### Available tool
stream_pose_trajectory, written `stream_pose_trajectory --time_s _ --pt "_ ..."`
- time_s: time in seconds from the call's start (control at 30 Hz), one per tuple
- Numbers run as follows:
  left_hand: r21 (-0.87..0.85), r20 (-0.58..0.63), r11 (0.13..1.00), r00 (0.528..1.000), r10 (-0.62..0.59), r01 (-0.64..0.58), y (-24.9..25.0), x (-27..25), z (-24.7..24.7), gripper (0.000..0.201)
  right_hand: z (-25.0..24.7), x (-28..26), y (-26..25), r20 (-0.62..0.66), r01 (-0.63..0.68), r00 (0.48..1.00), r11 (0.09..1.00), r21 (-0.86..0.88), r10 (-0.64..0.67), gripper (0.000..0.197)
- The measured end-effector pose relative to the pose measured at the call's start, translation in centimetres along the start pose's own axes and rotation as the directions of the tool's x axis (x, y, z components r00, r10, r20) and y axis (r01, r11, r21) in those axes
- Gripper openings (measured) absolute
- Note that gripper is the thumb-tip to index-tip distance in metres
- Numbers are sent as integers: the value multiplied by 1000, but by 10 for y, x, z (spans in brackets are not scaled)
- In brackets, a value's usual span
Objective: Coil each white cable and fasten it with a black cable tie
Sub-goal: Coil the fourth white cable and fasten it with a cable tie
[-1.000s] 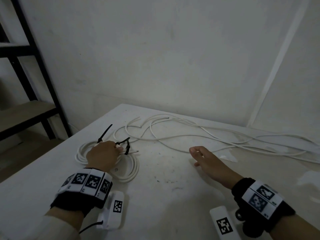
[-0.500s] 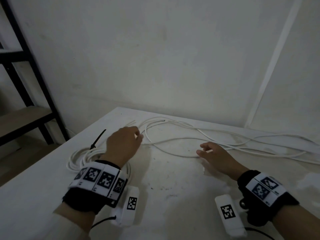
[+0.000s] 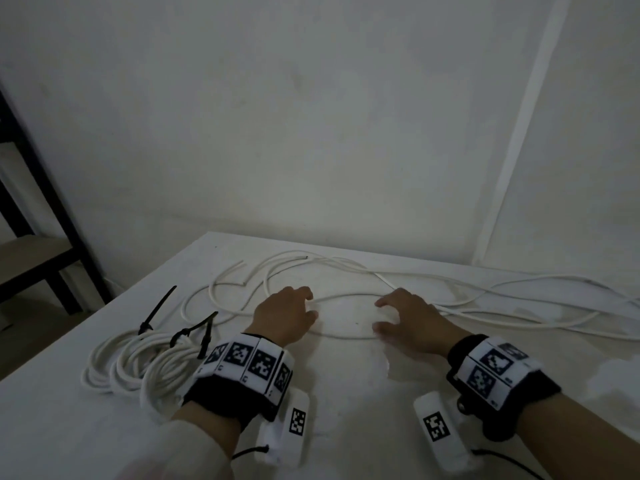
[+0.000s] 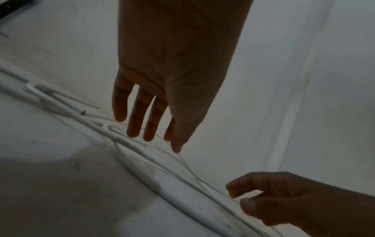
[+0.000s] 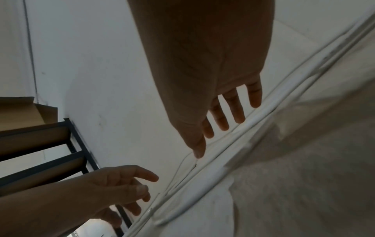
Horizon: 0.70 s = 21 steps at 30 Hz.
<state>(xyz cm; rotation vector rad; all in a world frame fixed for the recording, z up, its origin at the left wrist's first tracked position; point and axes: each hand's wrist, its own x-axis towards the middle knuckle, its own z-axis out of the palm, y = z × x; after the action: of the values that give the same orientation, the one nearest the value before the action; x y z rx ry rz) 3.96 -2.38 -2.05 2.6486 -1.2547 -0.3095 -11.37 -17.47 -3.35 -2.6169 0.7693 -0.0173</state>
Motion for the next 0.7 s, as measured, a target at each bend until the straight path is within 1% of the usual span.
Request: stream_pose_trajectory --time_s 0.1,0.17,0.3,0.47,0.53,0.6,0.67,0.7 --pt "-17 13 1000 1000 -22 22 4 12 6 47 -9 22 7 -56 -27 998 999 24 28 52" --pt "-11 9 1000 1000 -23 24 5 18 9 51 -12 38 11 -72 -32 997 999 9 33 54" --pt "13 -42 1000 999 7 -6 9 32 8 54 -14 66 17 -4 -43 999 996 -78 42 59" --pt "20 -52 999 998 39 -38 10 42 11 56 -6 86 23 41 -70 996 985 -155 77 66" --pt "18 -68 998 996 55 -54 11 43 12 58 -5 89 25 22 -67 997 975 -211 74 57" --pt "35 -95 997 993 72 -69 13 45 13 61 -5 88 26 -12 -73 997 973 -218 72 36" --pt "67 -125 994 988 90 -82 16 46 13 63 -6 85 29 -47 -69 997 984 -165 62 10" --pt "83 -139 993 986 96 -85 18 46 13 64 -7 82 30 -60 -48 997 987 -151 39 3"
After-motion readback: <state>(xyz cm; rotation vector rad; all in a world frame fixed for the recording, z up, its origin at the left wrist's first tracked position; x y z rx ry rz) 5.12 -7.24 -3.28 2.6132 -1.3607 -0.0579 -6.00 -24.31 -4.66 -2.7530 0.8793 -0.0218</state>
